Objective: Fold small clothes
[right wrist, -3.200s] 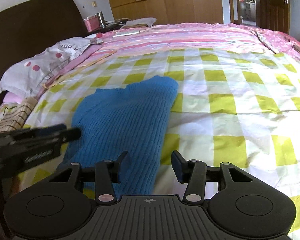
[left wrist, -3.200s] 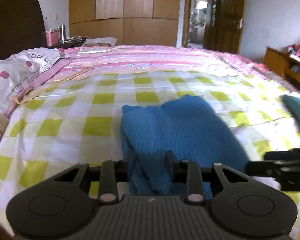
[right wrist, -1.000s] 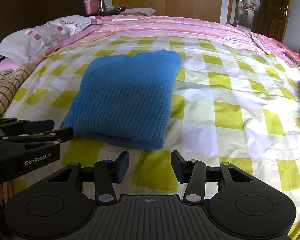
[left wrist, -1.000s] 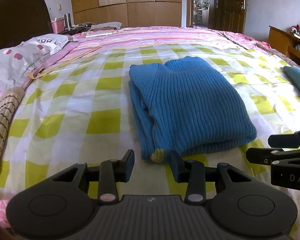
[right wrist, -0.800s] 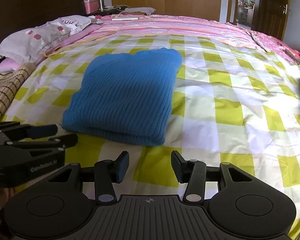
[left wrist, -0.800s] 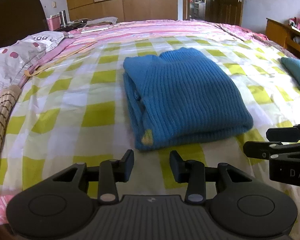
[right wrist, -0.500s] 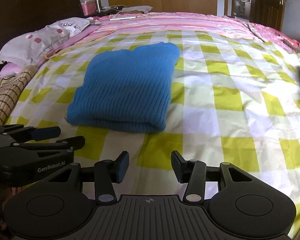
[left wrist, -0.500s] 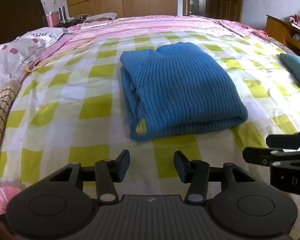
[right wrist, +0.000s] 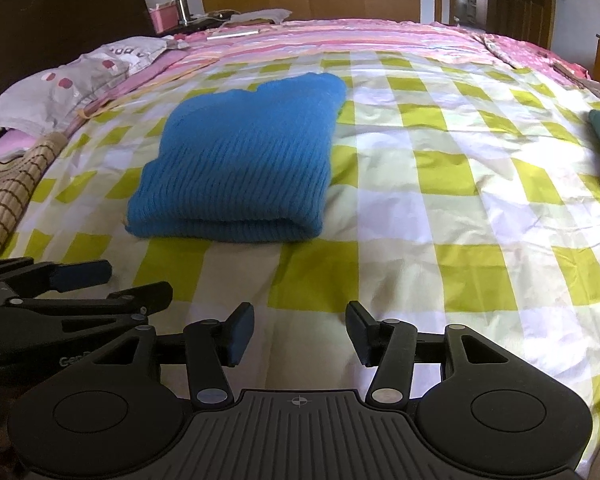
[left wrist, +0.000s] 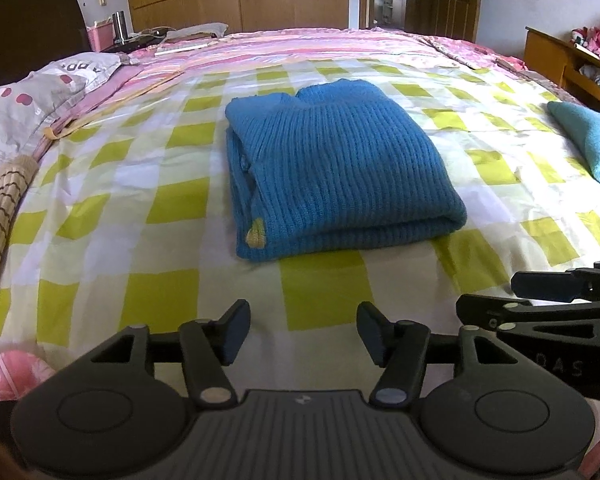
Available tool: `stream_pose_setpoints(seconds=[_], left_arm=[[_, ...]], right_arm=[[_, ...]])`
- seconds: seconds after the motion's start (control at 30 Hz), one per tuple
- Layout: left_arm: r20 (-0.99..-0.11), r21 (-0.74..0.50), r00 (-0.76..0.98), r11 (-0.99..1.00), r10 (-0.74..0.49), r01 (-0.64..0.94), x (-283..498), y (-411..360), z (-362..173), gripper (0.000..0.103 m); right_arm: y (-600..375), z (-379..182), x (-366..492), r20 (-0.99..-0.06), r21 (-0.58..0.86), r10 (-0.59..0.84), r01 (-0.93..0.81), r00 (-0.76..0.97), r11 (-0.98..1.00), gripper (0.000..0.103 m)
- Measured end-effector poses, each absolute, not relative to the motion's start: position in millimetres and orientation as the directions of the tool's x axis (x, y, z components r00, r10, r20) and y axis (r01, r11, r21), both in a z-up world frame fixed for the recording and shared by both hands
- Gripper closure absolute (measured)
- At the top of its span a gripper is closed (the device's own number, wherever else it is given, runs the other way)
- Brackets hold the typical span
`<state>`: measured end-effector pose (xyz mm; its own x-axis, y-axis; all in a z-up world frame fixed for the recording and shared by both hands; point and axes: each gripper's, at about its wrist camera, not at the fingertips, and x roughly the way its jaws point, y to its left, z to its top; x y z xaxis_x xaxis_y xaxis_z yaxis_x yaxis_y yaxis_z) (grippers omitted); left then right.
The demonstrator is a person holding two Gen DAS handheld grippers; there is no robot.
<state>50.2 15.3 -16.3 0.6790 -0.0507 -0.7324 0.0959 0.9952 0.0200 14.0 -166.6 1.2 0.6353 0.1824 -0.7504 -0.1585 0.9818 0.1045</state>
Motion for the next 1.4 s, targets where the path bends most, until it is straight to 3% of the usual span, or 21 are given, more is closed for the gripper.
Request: stream_pose_setpoints(seconds=[0.43, 0.73, 1.4], left_arm=[[-0.722, 0.046, 0.692, 0.996, -0.020, 0.077, 45, 11, -13, 0.032], [-0.721, 0.135, 0.690, 0.990, 0.067, 0.045, 47, 5, -11, 0.019], [-0.753, 0.079, 0.657, 0.996, 0.038, 0.033, 50, 12, -13, 0.018]], right_arm=[[-166, -2, 11, -0.752, 0.104, 0.176, -0.150, 0.635, 0.983, 0.052], [-167, -3, 10, -0.749, 0.111, 0.178, -0.144, 0.638, 0.983, 0.052], [-170, -3, 8, -0.742, 0.120, 0.179, -0.135, 0.646, 0.984, 0.052]])
